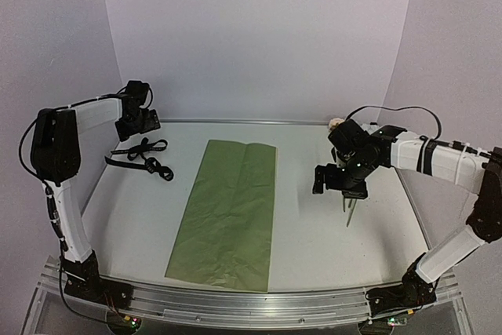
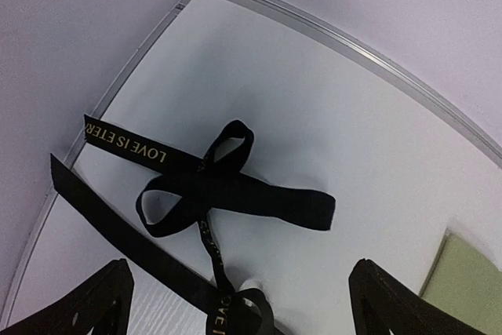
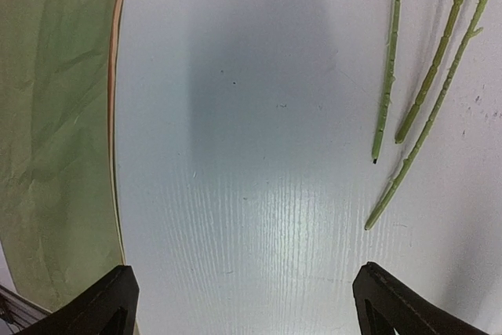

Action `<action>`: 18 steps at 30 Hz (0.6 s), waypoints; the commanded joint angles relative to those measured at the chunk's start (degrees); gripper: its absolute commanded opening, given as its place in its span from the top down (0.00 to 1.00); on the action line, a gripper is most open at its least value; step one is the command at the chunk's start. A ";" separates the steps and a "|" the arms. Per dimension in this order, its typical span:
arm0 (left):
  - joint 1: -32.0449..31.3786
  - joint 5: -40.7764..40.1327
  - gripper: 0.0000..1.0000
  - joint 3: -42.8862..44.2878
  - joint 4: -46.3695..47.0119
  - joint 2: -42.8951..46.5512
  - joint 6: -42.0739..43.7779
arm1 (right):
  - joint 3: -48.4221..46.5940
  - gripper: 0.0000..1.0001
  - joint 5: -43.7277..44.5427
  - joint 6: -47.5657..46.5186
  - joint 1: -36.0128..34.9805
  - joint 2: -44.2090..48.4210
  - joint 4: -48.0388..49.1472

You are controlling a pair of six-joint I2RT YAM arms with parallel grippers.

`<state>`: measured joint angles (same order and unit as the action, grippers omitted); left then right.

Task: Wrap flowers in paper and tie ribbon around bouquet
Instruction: Move the ribbon to the corner of the board, then pick up the corner of the folded wrapping paper from the center of the board.

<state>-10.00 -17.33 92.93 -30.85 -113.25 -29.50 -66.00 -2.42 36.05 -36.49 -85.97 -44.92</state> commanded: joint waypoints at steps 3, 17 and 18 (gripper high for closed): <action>-5.19 4.68 0.00 -4.93 0.04 11.93 1.83 | 2.72 0.02 -5.71 1.42 -0.25 0.38 2.78; -20.13 22.93 0.14 -32.68 8.90 22.71 -5.77 | 8.82 0.09 -11.02 11.80 -2.80 -3.37 14.19; -21.07 23.27 0.18 -34.22 9.19 23.00 -6.47 | 9.58 0.10 -10.80 12.83 -3.50 -3.57 15.73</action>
<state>-28.14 0.41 63.44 -25.86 -92.95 -32.12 -58.55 -12.83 43.69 -37.46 -88.77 -36.29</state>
